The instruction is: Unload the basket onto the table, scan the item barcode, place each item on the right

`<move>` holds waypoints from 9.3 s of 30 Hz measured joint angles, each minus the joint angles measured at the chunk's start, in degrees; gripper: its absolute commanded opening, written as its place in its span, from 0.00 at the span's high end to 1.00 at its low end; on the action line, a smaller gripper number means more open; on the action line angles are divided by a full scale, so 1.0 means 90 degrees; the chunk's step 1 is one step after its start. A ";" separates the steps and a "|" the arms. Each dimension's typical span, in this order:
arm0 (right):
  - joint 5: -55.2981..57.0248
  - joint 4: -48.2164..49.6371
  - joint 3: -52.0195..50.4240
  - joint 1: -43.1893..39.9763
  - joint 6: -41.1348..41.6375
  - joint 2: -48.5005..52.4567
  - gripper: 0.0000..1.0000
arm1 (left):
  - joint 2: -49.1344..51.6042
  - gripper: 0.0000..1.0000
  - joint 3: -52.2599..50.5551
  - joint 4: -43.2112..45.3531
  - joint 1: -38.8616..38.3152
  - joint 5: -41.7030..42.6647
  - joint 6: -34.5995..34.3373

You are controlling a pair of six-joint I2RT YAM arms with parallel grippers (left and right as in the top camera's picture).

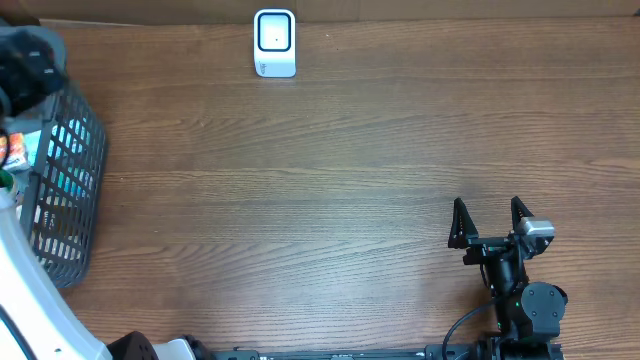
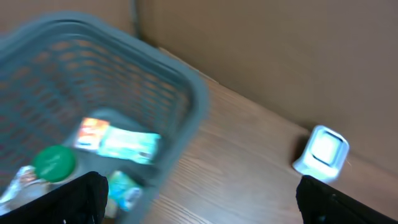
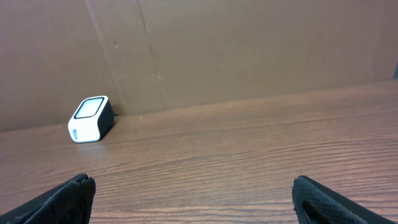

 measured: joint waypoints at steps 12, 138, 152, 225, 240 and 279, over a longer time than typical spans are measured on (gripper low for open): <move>0.0000 0.0000 0.0000 0.0000 0.0000 0.0000 0.00 | 0.0658 0.00 0.0034 -0.0049 0.1190 -0.0908 -0.0435; 0.0000 0.0000 0.0000 0.0000 -0.0002 0.0000 0.00 | 0.3920 0.42 0.1491 -0.1520 -0.5217 0.0087 0.1001; -0.0002 -0.0005 0.0000 0.0000 0.0000 0.0000 0.00 | 0.4947 0.44 0.1491 -0.1066 -0.5780 0.0087 0.0903; 0.0000 -0.0002 0.0000 0.0000 -0.0002 0.0000 0.00 | 0.5100 0.46 -0.0090 0.0323 -0.6696 -0.1156 -0.2438; 0.0000 -0.0002 0.0000 0.0000 -0.0002 0.0000 0.00 | 0.5100 0.18 -0.0423 0.0651 -0.6766 -0.1202 -0.2538; 0.0000 -0.0002 0.0000 0.0000 0.0000 0.0000 0.00 | 0.5093 0.08 0.0690 -0.0476 -0.6681 -0.0816 0.2059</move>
